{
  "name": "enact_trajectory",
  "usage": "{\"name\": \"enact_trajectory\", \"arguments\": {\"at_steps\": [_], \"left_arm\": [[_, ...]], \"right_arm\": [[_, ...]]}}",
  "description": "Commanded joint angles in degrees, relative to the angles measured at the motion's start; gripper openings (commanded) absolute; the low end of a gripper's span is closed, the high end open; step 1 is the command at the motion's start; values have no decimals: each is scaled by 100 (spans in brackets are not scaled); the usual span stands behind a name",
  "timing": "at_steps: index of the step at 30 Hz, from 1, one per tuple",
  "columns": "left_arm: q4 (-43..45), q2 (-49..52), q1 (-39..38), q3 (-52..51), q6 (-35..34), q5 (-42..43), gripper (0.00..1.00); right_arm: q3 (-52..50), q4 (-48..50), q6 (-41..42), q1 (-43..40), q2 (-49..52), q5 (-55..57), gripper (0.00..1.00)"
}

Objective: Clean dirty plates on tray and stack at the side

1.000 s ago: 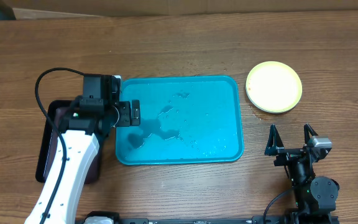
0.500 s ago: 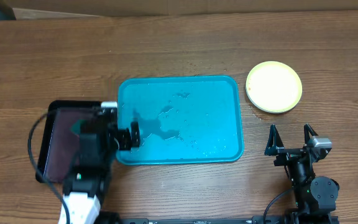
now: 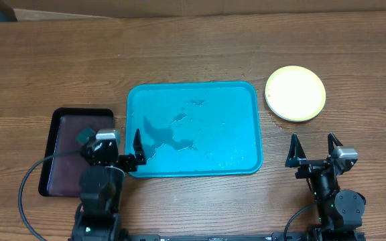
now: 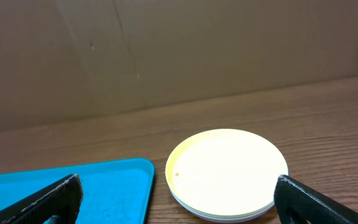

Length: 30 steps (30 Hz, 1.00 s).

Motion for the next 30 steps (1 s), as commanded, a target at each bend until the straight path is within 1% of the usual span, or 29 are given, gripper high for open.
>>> {"name": "enact_trajectory", "arguments": {"at_steps": [1,8,11,17,20,22,26,30], "left_arm": [[299,-426,-13,-341,90,-173,100],[1132,-1333,81,-1189,72,-168,100],[901,-1644,153,-1211,46,-149,100],[855,-2052,267,-1211,111,-177,100],[577,-2328,343,-1211,111,-175,100],[232,-2573,363,-1211,114,-181,100],[-256,-2592,363,-1211,140,-173,100],[-232,-2590,363,-1211,197,-107,100]], "right_arm": [[-59,33,-22,26,-63,55,100],[-59,33,-22,26,-63,55,100],[-59,33,-22,26,-63,55,100],[-59,33,-22,26,-63,55,100],[-59,33,-22,26,-63,55,100],[-59,33,-22,26,-63,55,100],[-59,33,-22,26,-63,55,100],[-59,33,-22,26,-63,55,100]]}}
